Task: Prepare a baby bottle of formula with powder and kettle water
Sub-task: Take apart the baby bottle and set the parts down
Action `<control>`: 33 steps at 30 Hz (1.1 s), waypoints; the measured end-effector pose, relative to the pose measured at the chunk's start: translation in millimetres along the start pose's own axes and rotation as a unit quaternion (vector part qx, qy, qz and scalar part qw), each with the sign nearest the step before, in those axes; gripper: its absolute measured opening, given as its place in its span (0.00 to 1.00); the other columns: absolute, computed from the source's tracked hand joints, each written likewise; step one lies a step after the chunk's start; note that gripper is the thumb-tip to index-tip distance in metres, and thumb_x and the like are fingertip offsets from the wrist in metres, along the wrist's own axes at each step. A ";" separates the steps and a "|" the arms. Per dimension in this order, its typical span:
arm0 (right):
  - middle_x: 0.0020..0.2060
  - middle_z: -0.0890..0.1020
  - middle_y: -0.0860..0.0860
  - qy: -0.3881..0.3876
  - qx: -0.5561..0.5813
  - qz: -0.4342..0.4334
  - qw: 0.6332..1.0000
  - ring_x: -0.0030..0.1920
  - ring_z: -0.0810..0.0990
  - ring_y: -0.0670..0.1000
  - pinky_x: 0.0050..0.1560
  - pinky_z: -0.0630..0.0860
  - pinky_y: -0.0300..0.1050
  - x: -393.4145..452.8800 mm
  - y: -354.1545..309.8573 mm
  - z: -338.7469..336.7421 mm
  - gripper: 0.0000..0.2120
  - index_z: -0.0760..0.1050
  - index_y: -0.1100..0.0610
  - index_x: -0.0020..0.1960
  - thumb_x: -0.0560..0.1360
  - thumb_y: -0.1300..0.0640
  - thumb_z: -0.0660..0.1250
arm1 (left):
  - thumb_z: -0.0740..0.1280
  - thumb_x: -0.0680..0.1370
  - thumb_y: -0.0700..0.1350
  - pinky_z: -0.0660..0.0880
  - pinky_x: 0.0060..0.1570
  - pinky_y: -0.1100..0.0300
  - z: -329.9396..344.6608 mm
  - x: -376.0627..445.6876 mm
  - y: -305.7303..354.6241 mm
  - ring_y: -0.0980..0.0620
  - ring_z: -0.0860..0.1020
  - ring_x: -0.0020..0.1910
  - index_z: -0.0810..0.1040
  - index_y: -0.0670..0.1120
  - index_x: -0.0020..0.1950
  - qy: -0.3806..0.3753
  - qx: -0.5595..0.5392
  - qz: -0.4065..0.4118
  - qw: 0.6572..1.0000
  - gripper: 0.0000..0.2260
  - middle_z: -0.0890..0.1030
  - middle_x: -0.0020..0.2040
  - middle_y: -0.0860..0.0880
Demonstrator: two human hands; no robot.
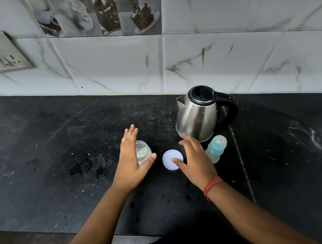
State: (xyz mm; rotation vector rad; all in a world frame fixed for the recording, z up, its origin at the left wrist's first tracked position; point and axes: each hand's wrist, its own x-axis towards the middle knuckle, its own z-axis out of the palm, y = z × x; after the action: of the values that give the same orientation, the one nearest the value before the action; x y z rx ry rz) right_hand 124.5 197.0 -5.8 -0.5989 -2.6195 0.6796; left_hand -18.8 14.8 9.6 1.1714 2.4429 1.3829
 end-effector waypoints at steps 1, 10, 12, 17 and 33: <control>0.74 0.70 0.53 0.011 0.000 -0.005 1.000 0.74 0.69 0.54 0.72 0.71 0.49 2.2 -0.9 -5.8 0.25 0.74 0.59 0.65 0.73 0.50 0.76 | 0.67 0.77 0.62 0.51 0.81 0.47 3.1 4.1 5.8 0.52 0.46 0.84 0.53 0.50 0.83 -0.007 0.004 0.016 1.000 0.40 0.50 0.85 0.55; 0.66 0.77 0.52 0.111 0.026 0.029 0.993 0.68 0.72 0.52 0.69 0.72 0.48 11.3 18.2 -69.8 0.20 0.76 0.57 0.62 0.73 0.53 0.76 | 0.67 0.79 0.61 0.52 0.82 0.45 47.8 29.9 47.2 0.53 0.45 0.84 0.51 0.47 0.84 -0.075 -0.018 0.073 0.994 0.41 0.48 0.85 0.53; 0.63 0.78 0.52 0.123 0.040 0.062 0.990 0.66 0.73 0.53 0.68 0.72 0.50 7.9 33.3 -79.6 0.19 0.76 0.57 0.61 0.73 0.55 0.76 | 0.67 0.78 0.62 0.52 0.81 0.49 60.4 31.0 53.6 0.54 0.46 0.84 0.51 0.48 0.84 -0.095 -0.027 0.074 0.992 0.41 0.48 0.85 0.54; 0.65 0.75 0.51 -0.008 0.065 0.177 0.982 0.66 0.72 0.51 0.67 0.70 0.46 0.1 68.3 -87.8 0.29 0.71 0.54 0.69 0.72 0.52 0.77 | 0.72 0.78 0.56 0.52 0.81 0.54 90.3 29.4 61.2 0.57 0.47 0.83 0.52 0.48 0.84 -0.131 -0.046 0.065 0.988 0.42 0.49 0.85 0.53; 0.52 0.83 0.44 -0.054 0.221 0.234 0.945 0.52 0.83 0.44 0.56 0.82 0.47 -11.2 69.5 -94.4 0.18 0.76 0.48 0.58 0.71 0.55 0.77 | 0.74 0.78 0.53 0.50 0.77 0.65 117.6 19.2 69.6 0.59 0.51 0.82 0.53 0.48 0.83 -0.182 -0.027 0.018 0.983 0.41 0.56 0.84 0.53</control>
State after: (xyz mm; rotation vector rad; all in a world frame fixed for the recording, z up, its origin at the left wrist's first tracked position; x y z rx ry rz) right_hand 197.1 281.6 32.0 -1.0690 -2.3024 1.4303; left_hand 58.1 128.9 -0.4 1.3264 2.1284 1.1160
